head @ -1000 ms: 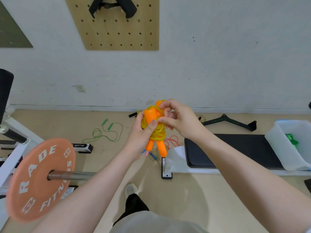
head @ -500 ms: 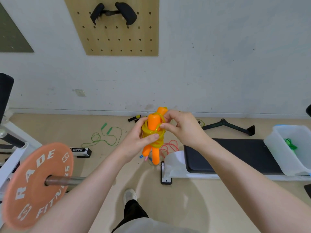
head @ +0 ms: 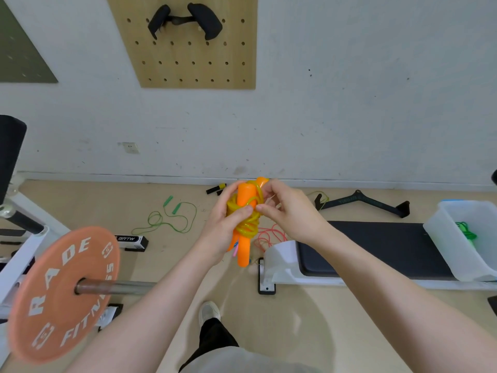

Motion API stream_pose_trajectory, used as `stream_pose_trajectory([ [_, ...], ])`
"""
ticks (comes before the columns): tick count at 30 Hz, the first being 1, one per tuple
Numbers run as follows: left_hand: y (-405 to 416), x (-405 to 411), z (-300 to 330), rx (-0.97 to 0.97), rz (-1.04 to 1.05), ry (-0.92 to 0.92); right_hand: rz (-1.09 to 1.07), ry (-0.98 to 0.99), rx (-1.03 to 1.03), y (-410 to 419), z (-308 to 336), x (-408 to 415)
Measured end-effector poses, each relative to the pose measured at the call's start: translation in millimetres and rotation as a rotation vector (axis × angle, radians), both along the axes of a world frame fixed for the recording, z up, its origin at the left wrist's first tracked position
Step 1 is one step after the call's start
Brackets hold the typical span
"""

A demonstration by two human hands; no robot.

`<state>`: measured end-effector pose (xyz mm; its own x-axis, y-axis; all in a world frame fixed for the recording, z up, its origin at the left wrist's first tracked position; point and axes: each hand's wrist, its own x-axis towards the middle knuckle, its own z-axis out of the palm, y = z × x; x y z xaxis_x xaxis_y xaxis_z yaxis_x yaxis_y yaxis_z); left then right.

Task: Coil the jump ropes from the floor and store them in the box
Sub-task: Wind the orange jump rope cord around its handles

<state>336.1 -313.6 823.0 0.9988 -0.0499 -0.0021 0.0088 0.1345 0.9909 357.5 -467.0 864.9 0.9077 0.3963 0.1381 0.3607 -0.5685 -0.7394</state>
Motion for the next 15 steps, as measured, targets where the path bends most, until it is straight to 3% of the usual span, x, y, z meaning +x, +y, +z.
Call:
stream_pose_trajectory([
  [6,-10,3,3,-0.096,0.067,0.04,-0.31,0.061,0.355,20,-9,-9],
  [10,-14,3,-1,-0.405,0.047,0.156,-0.239,0.005,0.316,18,-3,-10],
  [15,-17,9,-3,-0.496,0.077,0.273,-0.068,0.266,0.599,12,2,-8],
])
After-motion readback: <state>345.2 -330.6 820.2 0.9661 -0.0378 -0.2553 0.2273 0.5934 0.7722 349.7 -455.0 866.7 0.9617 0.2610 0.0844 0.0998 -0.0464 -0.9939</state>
